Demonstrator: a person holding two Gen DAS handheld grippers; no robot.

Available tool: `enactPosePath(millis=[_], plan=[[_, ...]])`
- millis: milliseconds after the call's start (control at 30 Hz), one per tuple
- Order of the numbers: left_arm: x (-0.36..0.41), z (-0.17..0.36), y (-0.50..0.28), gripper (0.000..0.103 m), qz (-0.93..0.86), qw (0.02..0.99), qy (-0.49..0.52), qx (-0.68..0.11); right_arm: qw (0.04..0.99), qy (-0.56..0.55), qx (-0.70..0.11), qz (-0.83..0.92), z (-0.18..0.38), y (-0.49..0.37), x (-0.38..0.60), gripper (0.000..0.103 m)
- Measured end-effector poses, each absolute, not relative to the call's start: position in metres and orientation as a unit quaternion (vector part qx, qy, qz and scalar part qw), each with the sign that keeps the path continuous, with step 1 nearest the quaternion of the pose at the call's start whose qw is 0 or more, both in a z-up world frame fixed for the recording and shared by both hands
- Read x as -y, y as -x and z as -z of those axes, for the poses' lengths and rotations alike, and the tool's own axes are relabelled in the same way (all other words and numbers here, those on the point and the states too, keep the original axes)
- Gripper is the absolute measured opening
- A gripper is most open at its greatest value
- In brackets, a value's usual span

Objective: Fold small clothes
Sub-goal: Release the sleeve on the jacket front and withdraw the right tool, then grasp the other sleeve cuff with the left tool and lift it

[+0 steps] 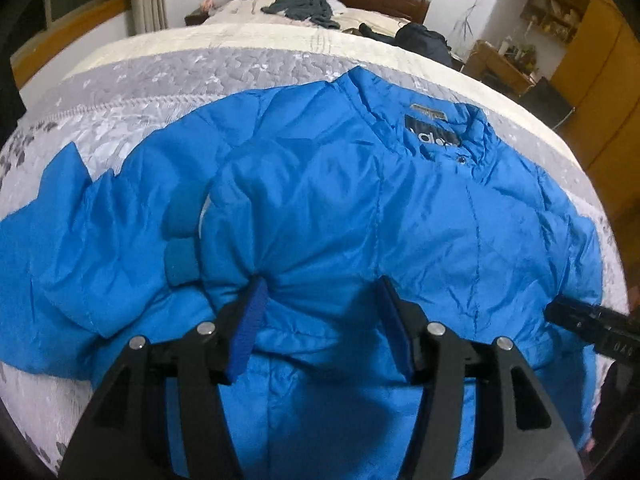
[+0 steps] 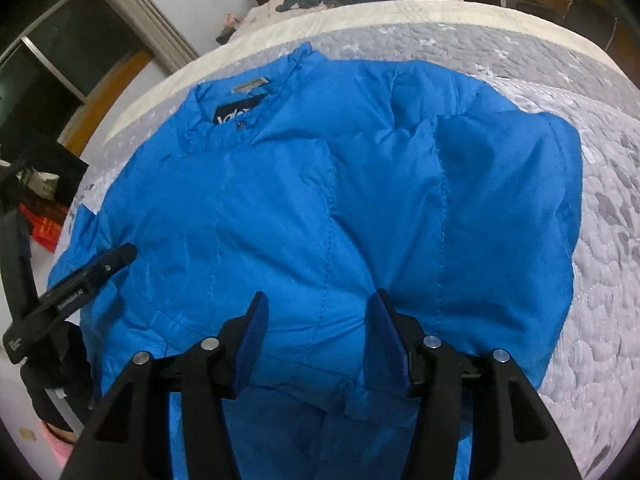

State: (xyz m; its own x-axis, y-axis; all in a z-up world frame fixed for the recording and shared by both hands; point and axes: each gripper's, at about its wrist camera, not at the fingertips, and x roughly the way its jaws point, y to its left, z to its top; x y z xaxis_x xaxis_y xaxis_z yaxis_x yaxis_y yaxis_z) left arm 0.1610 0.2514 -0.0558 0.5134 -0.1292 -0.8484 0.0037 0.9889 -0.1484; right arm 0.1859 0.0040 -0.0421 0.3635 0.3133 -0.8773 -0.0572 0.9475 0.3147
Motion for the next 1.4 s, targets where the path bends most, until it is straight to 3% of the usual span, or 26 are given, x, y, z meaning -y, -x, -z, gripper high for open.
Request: enactPosePath(millis=[167,333,467,533,667,933,1167,1400], plan=[[-0.254,0.053,-0.159,0.056,0.039,0.87,0.072,-0.486,0.82,-0.132,-0.544,-0.123,0.04,-0.18,0.003,0.055],[-0.274,0.028,-0.143,0.058,0.048,0.871,0.114,-0.475,0.833,-0.136,-0.512,-0.161,0.005,-0.165,-0.003,0.067],[-0.312,-0.001,-0.116,0.068,0.016,0.889,0.114,-0.444,0.842,-0.117,-0.499,-0.169,-0.012,-0.154,-0.014,0.073],[-0.339,-0.009,-0.103,0.079,-0.011,0.894,0.116,-0.433,0.836,-0.12,-0.505,-0.178,-0.011,-0.152,-0.017,0.073],[-0.416,-0.01,-0.065,0.084,-0.095,0.888,0.128,-0.431,0.831,-0.117,-0.513,-0.18,-0.006,-0.153,-0.022,0.073],[-0.551,0.012,-0.002,0.084,-0.204,0.846,0.242,-0.429,0.827,-0.112,-0.52,-0.183,0.002,-0.155,-0.033,0.073],[-0.605,0.04,-0.002,0.081,-0.214,0.818,0.335,-0.415,0.825,-0.111,-0.523,-0.183,0.007,-0.156,-0.038,0.073],[-0.637,0.049,-0.02,0.079,-0.236,0.819,0.361,-0.379,0.827,-0.112,-0.522,-0.177,0.01,-0.158,-0.035,0.073]])
